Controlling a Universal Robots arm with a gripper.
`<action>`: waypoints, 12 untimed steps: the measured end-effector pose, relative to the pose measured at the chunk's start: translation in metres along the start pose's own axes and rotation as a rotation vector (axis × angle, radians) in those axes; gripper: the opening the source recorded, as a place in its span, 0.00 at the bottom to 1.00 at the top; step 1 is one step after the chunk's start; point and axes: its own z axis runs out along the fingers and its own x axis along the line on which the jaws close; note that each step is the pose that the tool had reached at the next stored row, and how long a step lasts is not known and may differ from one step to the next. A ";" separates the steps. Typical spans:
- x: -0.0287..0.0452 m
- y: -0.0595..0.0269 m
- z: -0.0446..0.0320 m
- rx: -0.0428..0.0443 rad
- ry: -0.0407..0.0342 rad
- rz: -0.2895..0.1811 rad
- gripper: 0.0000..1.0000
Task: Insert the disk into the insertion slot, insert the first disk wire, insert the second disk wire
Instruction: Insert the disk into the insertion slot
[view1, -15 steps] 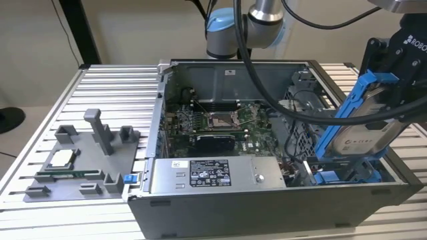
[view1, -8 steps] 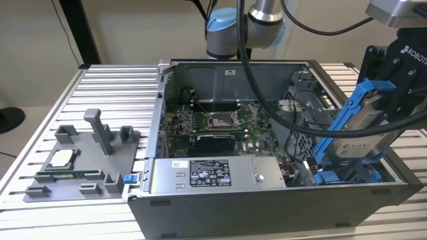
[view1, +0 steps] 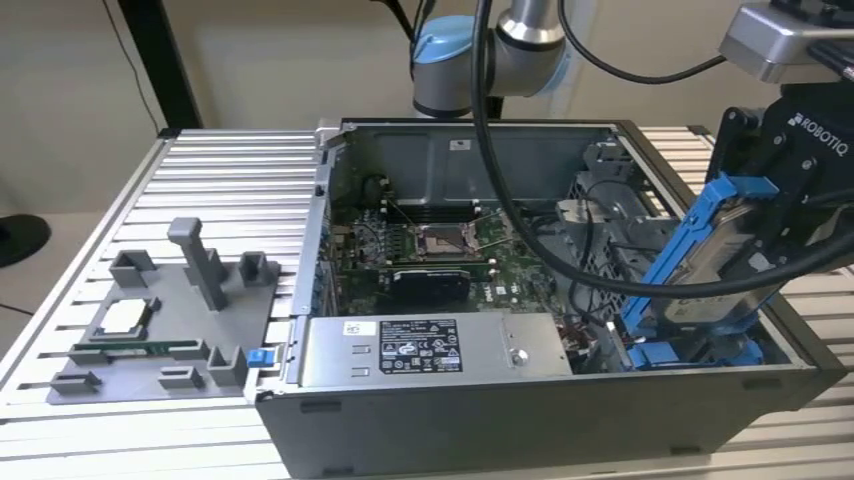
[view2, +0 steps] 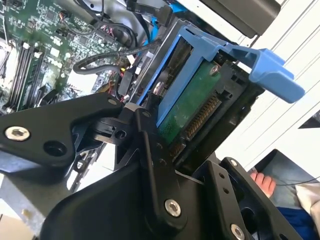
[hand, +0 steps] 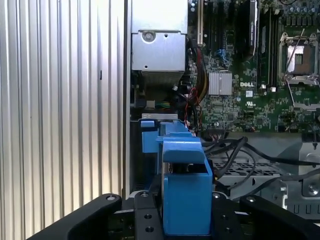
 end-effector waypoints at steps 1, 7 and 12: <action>0.0000 0.0000 0.0000 0.0000 0.0000 0.000 0.00; 0.0002 -0.0001 0.0033 -0.0002 -0.0029 0.000 0.00; 0.0002 -0.0004 0.0077 -0.0003 -0.0103 -0.001 0.00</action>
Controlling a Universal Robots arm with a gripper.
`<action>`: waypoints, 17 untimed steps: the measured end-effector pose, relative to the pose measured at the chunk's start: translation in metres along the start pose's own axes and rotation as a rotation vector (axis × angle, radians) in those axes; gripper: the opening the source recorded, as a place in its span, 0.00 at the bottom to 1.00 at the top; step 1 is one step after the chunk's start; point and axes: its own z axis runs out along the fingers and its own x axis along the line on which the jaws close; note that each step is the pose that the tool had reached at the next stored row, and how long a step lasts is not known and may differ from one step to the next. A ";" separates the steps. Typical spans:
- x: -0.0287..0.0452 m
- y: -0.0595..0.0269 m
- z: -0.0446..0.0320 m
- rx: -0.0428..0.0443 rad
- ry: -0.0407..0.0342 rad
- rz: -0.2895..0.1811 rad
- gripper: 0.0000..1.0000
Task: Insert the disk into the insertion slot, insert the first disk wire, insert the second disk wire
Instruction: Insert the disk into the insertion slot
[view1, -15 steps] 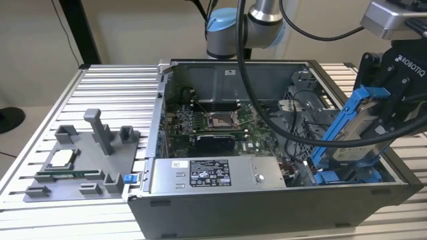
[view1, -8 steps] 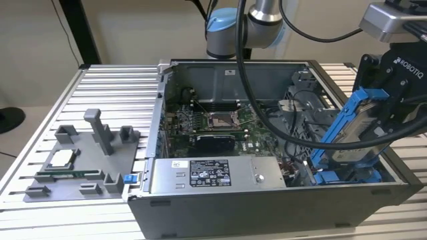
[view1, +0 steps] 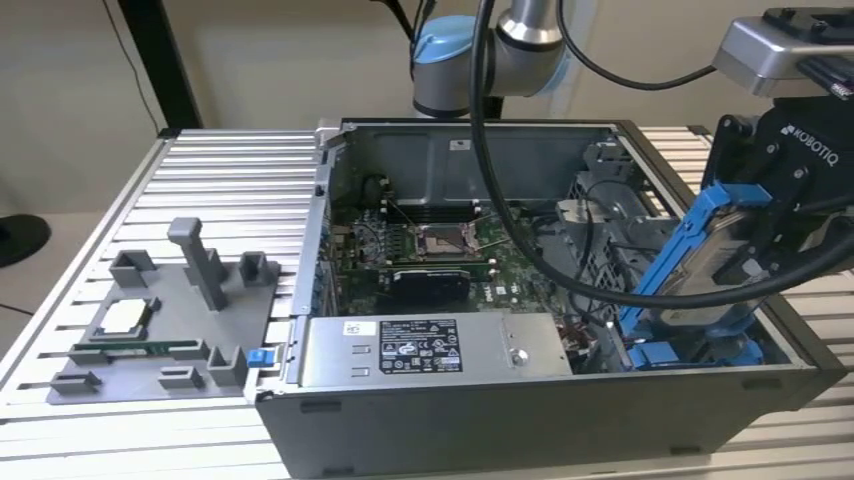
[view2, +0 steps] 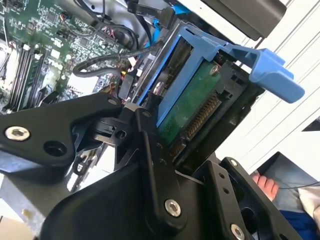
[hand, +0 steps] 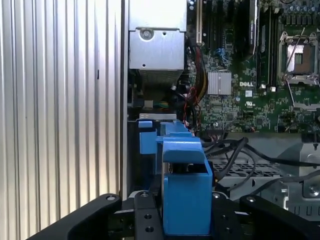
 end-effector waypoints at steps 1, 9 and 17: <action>0.0000 -0.0001 0.0008 0.0000 -0.0003 -0.001 0.00; 0.0003 -0.0017 0.0080 -0.0005 -0.0011 -0.012 0.00; 0.0009 -0.0023 0.0225 -0.0008 -0.0043 -0.019 0.00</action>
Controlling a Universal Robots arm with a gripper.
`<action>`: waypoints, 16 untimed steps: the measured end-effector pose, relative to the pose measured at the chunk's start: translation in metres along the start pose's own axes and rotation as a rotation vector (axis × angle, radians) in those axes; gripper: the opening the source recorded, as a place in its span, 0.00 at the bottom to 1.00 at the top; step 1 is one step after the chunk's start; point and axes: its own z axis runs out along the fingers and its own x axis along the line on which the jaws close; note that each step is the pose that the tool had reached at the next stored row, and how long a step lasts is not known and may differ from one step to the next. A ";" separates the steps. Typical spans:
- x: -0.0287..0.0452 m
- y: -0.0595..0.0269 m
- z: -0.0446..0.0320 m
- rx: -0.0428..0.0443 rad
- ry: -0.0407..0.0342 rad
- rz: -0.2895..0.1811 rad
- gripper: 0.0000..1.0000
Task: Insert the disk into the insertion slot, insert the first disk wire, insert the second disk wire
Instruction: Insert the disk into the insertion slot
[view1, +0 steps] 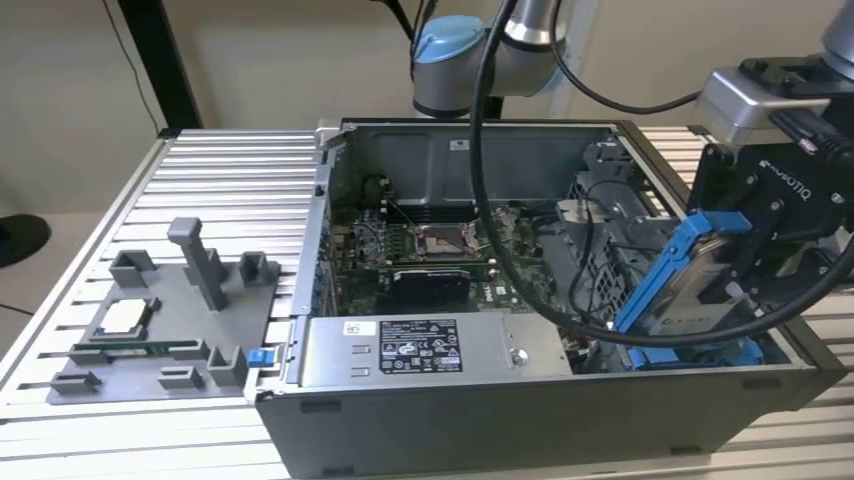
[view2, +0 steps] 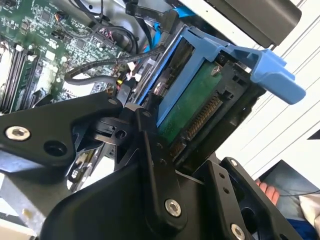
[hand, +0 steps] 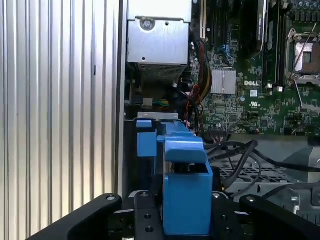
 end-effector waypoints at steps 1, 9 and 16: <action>0.0001 -0.0001 0.0019 -0.0001 0.0000 -0.001 0.00; 0.0007 -0.0007 0.0163 -0.0003 -0.0011 -0.005 0.00; 0.0008 -0.0008 0.0177 -0.0003 -0.0012 -0.005 0.00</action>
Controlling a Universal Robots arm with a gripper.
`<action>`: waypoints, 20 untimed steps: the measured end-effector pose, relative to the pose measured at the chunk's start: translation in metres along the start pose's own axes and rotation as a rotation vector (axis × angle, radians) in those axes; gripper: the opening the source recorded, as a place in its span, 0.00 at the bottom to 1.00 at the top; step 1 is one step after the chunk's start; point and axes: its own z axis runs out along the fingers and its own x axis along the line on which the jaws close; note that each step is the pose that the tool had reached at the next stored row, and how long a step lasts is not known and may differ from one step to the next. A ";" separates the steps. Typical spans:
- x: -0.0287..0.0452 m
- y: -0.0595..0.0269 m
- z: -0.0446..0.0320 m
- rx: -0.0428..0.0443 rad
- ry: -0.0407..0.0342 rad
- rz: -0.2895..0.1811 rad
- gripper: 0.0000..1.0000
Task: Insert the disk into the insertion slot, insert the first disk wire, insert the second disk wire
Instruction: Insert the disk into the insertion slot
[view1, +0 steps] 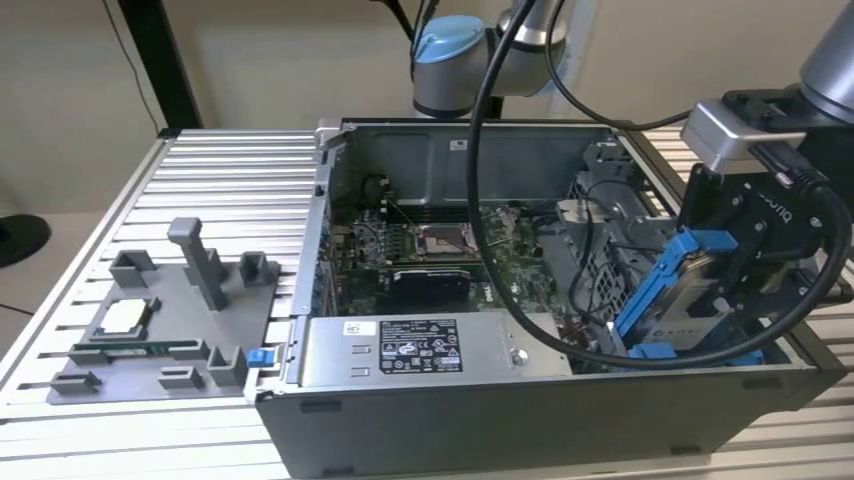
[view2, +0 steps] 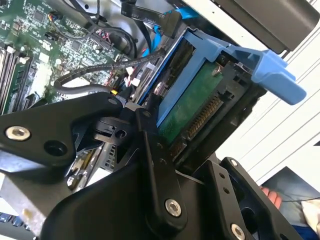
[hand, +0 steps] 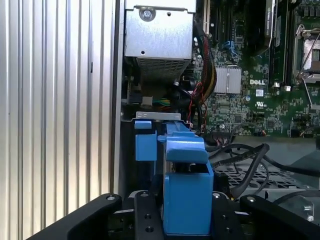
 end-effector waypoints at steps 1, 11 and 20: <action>0.0000 0.0000 0.0000 0.0000 0.0001 0.000 0.00; 0.0000 0.0000 0.0006 0.0000 0.0001 0.000 1.00; -0.0012 0.0013 -0.0288 0.0001 -0.0013 0.000 1.00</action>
